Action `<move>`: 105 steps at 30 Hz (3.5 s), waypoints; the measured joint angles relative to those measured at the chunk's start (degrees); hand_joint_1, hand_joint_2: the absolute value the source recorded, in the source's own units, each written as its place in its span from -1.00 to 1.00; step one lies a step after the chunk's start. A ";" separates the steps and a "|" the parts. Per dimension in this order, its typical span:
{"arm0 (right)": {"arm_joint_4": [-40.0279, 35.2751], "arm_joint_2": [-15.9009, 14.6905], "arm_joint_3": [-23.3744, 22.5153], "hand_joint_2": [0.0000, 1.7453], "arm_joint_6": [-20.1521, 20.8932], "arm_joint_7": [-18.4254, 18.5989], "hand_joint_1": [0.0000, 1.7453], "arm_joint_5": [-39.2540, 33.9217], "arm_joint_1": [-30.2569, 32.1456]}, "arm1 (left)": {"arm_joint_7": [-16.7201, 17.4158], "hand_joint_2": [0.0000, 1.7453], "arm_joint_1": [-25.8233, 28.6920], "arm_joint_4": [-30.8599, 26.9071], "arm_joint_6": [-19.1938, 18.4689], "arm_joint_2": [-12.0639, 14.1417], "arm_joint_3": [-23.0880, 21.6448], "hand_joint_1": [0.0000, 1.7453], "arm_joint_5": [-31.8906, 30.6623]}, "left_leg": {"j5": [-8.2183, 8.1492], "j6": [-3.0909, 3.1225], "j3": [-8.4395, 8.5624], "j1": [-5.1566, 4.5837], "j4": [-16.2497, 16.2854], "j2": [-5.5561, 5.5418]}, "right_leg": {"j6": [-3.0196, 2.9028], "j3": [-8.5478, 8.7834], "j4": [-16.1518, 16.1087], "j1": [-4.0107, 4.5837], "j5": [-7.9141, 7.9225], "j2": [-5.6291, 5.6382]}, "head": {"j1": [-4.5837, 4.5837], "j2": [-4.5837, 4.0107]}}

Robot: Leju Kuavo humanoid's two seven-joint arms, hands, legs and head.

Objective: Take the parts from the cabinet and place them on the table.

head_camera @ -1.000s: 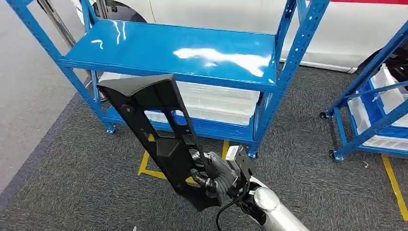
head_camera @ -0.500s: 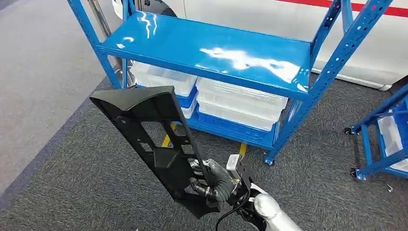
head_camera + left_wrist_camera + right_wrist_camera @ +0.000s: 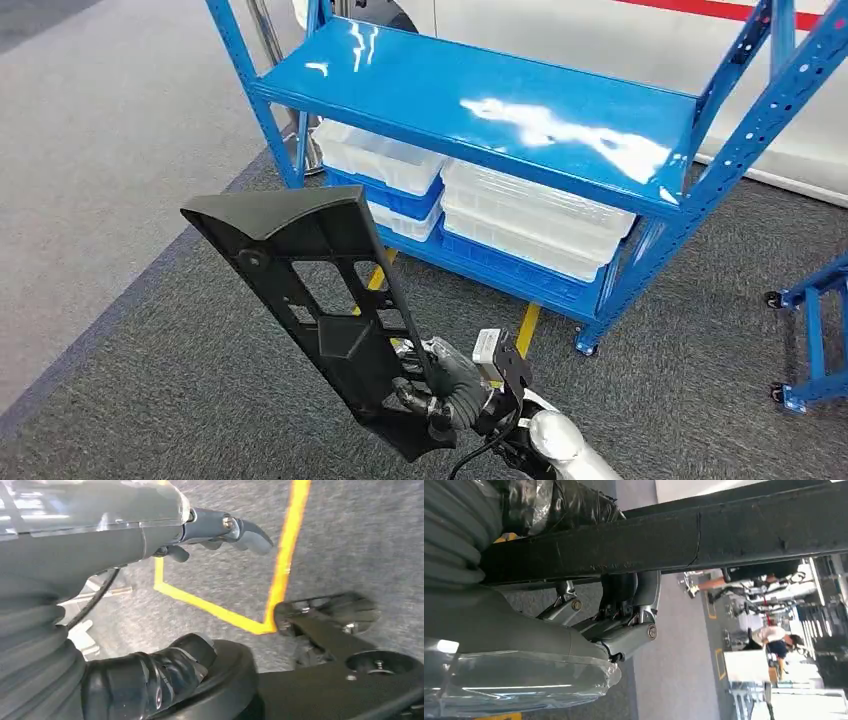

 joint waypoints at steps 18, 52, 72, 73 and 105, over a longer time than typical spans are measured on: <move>-5.86 -0.48 -0.15 1.00 -1.00 0.02 1.00 0.00 3.34 | 1.40 1.00 0.33 0.02 3.94 -0.94 -2.10 -1.00 -1.92 | 1.97 2.57 1.67 -0.65 -5.98 -5.70 | 2.35 0.51 1.46 -0.41 -2.09 8.41 | 0.20 0.00; -8.92 0.15 -0.50 1.00 -0.63 -0.55 1.00 -1.49 5.01 | 4.20 1.00 -0.39 0.00 3.58 -1.64 -2.40 -1.00 -3.69 | 2.78 1.91 0.87 -0.52 -6.42 -7.57 | 1.08 -0.12 1.74 0.14 -1.28 7.00 | -0.13 0.00; -10.34 -0.07 -1.22 1.00 -0.04 -0.74 1.00 -1.40 5.62 | 4.13 1.00 -0.69 -0.20 3.37 -2.43 -3.32 -1.00 -3.85 | 3.43 4.57 3.23 -1.48 -9.45 -0.88 | 1.90 -2.95 10.70 0.44 -7.78 3.33 | -0.42 0.00; -10.18 -0.15 -1.25 1.00 0.26 -0.50 1.00 -1.44 5.74 | 4.13 1.00 -0.73 -0.33 3.26 -2.49 -3.32 -1.00 -3.80 | 3.40 4.62 3.18 -1.48 -9.41 -1.69 | 2.10 -5.25 14.87 0.36 -9.16 3.77 | -0.48 0.00; 1.03 2.99 -1.38 1.00 10.54 -1.33 1.00 -6.14 -2.87 | 4.11 1.00 -2.57 -0.96 1.09 -1.22 -1.29 -1.00 -2.69 | 3.32 4.14 1.83 -1.13 -8.08 -3.21 | 2.15 -8.35 17.80 0.14 -8.19 3.86 | -0.39 0.00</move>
